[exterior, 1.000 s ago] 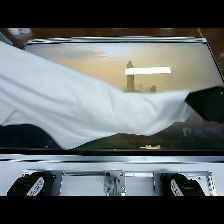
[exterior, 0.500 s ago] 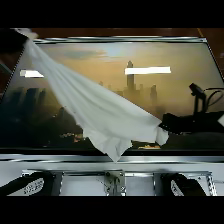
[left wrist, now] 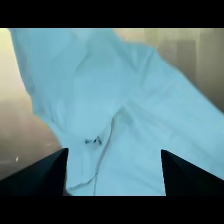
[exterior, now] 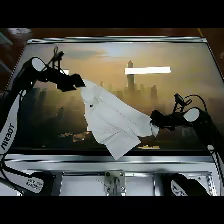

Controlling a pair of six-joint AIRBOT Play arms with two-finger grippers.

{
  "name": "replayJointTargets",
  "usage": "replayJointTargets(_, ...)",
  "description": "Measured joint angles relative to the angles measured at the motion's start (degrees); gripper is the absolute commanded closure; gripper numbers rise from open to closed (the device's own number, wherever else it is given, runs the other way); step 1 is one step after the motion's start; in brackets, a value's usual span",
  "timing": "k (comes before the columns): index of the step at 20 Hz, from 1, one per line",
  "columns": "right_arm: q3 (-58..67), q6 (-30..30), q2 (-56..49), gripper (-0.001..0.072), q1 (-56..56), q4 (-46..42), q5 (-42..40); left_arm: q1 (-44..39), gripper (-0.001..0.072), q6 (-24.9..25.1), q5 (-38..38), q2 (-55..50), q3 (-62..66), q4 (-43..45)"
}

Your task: Fold the shirts.

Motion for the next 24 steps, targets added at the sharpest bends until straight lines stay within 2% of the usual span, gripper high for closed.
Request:
replayJointTargets(5, -0.42, -1.92, -1.60, 0.0651, -1.05, -1.49, -2.49, 5.18, 0.0061, -1.62, -20.96, 1.46, -0.63, 5.46)
replayJointTargets(8, -0.48, -2.51, -1.86, 0.0652, -1.44, -3.26, -2.38, 5.35, 0.0047, -1.57, -25.00, 8.17, -8.13, 6.05)
replayJointTargets(11, -0.50, -3.54, -1.95, 0.0652, -1.57, -4.26, -1.66, 2.32, 0.0041, -1.57, -19.74, 16.17, -24.65, 2.62)
replayJointTargets(16, -0.50, -4.85, -1.97, 0.0652, -1.68, -4.70, -1.11, -6.32, -0.0009, -0.66, -0.63, 21.73, -48.06, -12.94)
replayJointTargets(21, -0.50, -5.40, -1.97, 0.0652, -1.68, -4.83, -0.90, -14.71, -0.0009, -0.04, 13.40, 19.19, -54.29, -22.91)
replayJointTargets(24, -0.48, -5.64, -1.97, 0.0652, -1.68, -4.85, -0.90, -16.61, 0.0001, 1.31, 17.46, 16.72, -54.29, -28.04)
